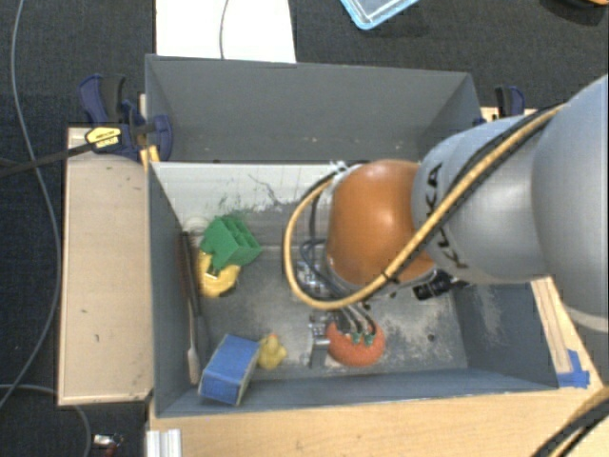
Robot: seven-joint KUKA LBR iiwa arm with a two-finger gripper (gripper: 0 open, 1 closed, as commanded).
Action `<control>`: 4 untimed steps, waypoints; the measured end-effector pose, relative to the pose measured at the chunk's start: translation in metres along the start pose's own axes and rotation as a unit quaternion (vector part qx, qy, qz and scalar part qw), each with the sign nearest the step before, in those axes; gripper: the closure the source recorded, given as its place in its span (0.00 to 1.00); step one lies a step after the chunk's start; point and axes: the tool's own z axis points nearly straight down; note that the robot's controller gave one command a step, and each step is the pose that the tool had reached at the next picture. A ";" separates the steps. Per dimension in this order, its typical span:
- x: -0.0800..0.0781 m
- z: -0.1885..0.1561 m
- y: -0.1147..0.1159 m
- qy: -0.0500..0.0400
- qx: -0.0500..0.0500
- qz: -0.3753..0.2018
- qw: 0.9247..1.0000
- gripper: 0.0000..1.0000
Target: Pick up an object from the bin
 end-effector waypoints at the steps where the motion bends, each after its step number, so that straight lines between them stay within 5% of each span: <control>1: -0.002 -0.004 -0.001 -0.004 -0.001 0.003 1.000 0.00; 2: 0.003 0.027 0.051 -0.003 0.000 -0.071 0.998 0.00; 3: 0.002 0.018 -0.018 -0.003 0.000 -0.112 0.994 0.00; 4: 0.007 0.025 0.041 -0.004 -0.001 -0.130 0.992 0.00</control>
Offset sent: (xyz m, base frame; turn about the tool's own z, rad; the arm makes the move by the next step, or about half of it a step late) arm -0.0097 0.1077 -0.0611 -0.2985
